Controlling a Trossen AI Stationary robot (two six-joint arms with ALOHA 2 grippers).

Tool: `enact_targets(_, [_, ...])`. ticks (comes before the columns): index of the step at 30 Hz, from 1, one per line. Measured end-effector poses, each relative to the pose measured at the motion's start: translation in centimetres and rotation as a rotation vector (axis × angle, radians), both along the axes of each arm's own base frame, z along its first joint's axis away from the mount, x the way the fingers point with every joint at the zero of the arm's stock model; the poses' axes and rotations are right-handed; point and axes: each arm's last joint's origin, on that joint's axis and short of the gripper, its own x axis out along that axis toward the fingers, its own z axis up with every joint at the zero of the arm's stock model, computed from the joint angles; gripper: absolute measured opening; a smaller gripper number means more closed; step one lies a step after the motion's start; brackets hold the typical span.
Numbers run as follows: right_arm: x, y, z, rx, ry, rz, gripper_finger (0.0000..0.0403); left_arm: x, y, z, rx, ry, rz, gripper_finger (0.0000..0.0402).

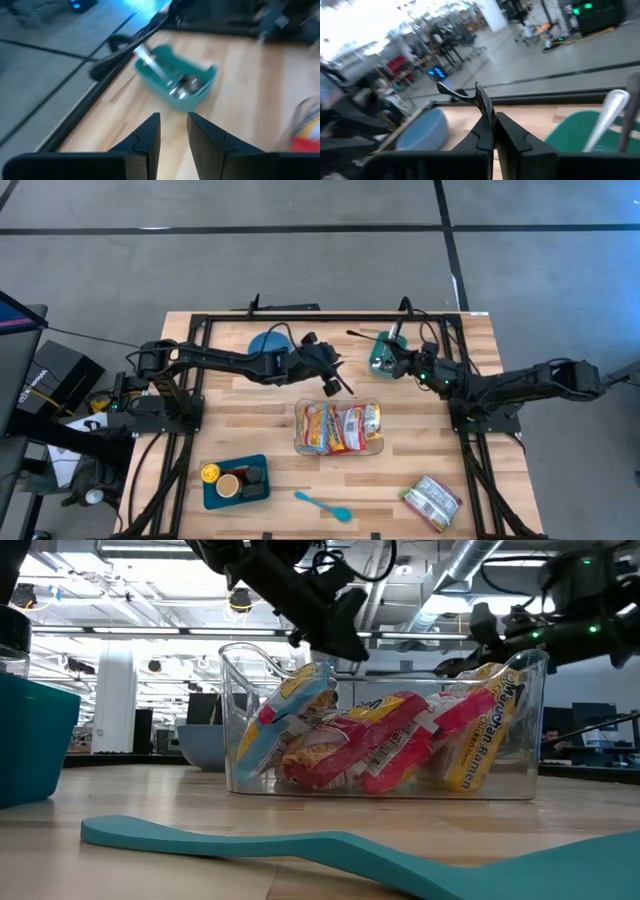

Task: Pick & Place Food Item
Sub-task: Put the black spoon into the blue bin

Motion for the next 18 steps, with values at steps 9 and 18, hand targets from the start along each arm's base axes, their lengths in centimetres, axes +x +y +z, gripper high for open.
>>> enact_targets(9, [-0.8,0.5,-0.4,-0.018,-0.101,0.051,0.0001,0.5,1.6,1.2,-0.19,-0.21,-0.122,0.009])
enact_targets(18, [-0.7,1.1,0.6,-0.043,-0.202,0.1,0.0002,0.7,2.6,2.2,-0.365,-0.345,-0.287,0.009])
